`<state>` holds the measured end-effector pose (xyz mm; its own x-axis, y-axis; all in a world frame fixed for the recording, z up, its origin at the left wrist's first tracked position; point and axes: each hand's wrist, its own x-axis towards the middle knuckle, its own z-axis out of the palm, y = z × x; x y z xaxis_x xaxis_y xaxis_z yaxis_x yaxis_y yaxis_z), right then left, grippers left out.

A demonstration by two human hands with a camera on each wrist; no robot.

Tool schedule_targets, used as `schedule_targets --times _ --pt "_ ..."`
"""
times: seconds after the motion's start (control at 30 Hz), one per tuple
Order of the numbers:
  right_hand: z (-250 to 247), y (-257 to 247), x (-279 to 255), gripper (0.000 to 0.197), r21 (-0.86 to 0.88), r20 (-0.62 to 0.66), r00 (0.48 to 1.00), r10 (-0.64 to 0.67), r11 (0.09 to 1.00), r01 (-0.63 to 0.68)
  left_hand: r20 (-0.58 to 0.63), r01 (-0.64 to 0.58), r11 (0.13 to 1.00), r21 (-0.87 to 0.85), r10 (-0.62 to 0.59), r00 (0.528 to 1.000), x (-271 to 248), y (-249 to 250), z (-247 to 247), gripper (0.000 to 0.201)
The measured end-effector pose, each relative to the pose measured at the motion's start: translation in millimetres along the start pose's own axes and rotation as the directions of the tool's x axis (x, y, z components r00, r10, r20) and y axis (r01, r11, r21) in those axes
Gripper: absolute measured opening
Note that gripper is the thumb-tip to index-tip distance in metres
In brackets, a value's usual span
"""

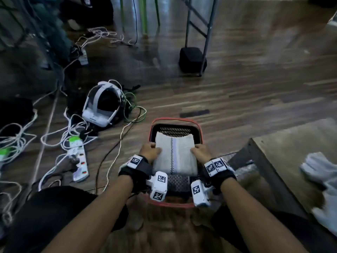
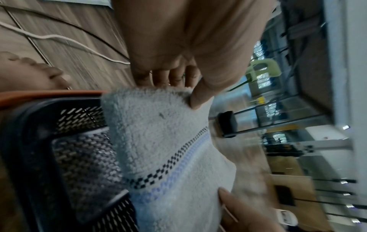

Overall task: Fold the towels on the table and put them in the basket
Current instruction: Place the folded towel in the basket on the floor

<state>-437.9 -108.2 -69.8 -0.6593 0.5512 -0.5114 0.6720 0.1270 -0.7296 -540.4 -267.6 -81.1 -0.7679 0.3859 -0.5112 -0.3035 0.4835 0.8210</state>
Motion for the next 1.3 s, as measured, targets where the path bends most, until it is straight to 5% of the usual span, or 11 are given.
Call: schedule_targets --times 0.17,0.43,0.87,1.0,1.1,1.3 --pt "40.8 51.9 96.9 0.030 -0.090 0.019 0.985 0.170 0.982 -0.168 0.007 0.102 0.965 0.242 -0.107 0.994 88.9 -52.7 30.2 0.016" --pt "91.2 105.9 208.0 0.031 -0.099 -0.072 0.957 0.281 0.953 -0.287 -0.002 0.225 0.943 0.247 -0.231 0.973 196.9 -110.7 80.1 0.035" --pt "104.6 129.3 262.8 0.037 -0.049 -0.155 0.945 0.288 0.953 -0.299 -0.162 0.270 0.912 0.309 -0.229 0.960 255.2 -124.9 103.2 0.048" --pt "119.8 129.5 253.7 0.051 -0.272 -0.311 0.950 0.036 0.954 -0.125 -0.209 0.055 0.892 0.448 0.044 0.977 245.3 -133.1 117.7 0.062" --pt "133.2 130.8 245.3 0.056 -0.562 -0.284 0.926 -0.248 0.825 0.049 -0.121 -0.092 0.762 0.641 0.219 0.968 243.4 -146.9 119.0 0.063" --pt "155.2 167.7 257.4 0.061 -0.730 -0.152 0.924 -0.352 0.670 0.135 0.073 -0.198 0.530 0.824 0.249 0.966 257.3 -177.4 122.4 0.055"
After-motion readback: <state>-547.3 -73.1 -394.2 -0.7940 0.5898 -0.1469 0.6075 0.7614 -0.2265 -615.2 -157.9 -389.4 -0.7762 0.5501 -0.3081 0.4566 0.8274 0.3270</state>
